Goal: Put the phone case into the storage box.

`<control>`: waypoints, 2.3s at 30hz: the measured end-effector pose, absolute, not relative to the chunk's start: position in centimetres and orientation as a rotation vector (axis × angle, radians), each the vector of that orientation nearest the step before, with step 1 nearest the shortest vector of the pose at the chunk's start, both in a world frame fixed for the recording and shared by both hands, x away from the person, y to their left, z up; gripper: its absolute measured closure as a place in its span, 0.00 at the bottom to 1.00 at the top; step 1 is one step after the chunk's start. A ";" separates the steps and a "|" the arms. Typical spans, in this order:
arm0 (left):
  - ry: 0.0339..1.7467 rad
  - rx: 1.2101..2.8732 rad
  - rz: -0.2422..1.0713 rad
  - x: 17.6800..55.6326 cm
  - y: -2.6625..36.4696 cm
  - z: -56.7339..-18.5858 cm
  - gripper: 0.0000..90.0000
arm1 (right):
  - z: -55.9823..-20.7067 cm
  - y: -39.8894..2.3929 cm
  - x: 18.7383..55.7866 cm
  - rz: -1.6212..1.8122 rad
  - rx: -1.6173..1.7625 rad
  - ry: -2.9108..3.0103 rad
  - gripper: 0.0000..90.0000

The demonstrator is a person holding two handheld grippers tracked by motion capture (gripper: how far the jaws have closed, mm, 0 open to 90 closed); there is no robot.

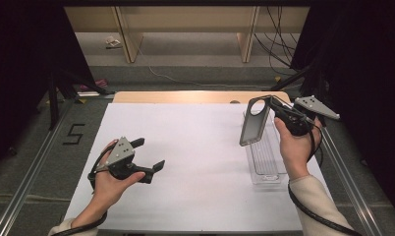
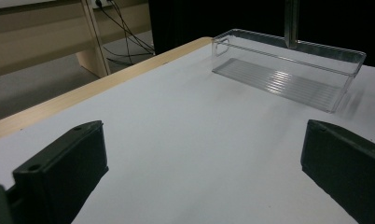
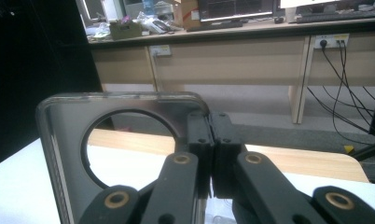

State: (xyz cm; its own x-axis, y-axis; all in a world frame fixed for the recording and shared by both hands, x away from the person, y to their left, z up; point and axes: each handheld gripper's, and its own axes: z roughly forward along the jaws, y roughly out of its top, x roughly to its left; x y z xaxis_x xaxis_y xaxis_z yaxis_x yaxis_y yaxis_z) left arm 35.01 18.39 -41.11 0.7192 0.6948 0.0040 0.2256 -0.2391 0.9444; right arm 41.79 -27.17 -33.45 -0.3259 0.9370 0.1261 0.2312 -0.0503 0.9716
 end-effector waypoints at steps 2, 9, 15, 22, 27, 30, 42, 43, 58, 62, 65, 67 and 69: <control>0.725 1.799 0.519 35.0 18.4 -41.1 0.00 | -33.5 -27.3 41.8 1.422 1.262 1.590 0.99; 0.727 1.795 0.516 35.0 18.4 -41.1 0.00 | -33.4 -27.5 41.8 1.420 1.265 1.585 0.99; 0.724 1.797 0.518 35.0 18.4 -41.1 0.00 | -33.5 -27.7 41.9 1.414 1.269 1.579 0.99; 0.725 1.796 0.518 35.0 18.4 -41.1 0.00 | -33.4 -27.9 41.9 1.413 1.272 1.573 0.99; 0.722 1.796 0.519 35.0 18.4 -41.1 0.00 | -33.4 -28.1 41.9 1.417 1.279 1.567 0.99; 0.722 1.795 0.520 35.0 18.4 -41.1 0.00 | -33.4 -28.2 41.9 1.416 1.283 1.562 0.99; 0.723 1.794 0.521 35.0 18.4 -41.1 0.00 | -33.3 -28.6 42.0 1.416 1.289 1.550 0.99; 0.722 1.794 0.521 35.0 18.5 -41.0 0.00 | -33.3 -28.7 42.0 1.415 1.290 1.550 0.99; 0.724 1.793 0.522 35.0 18.5 -41.0 0.00 | -33.4 -28.8 42.1 1.412 1.295 1.544 0.99; 0.725 1.791 0.522 35.0 18.5 -41.0 0.00 | -33.4 -28.9 42.1 1.408 1.296 1.543 0.99; 0.725 1.791 0.523 35.0 18.5 -41.0 0.00 | -33.4 -29.0 42.1 1.406 1.297 1.543 0.99; 0.725 1.792 0.522 35.0 18.5 -41.0 0.00 | -33.4 -29.1 42.1 1.406 1.299 1.539 0.99; 0.725 1.792 0.522 35.0 18.5 -41.0 0.00 | -33.4 -29.1 42.1 1.406 1.303 1.538 0.99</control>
State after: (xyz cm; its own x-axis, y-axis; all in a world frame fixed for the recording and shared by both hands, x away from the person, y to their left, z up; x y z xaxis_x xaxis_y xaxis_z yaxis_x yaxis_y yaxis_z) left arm 35.02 18.50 -41.00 0.7175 0.6966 0.0023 0.2228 -0.2326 0.9467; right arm 42.11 -29.11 -33.41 -0.2761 0.9505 0.1426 0.2274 -0.0795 0.9705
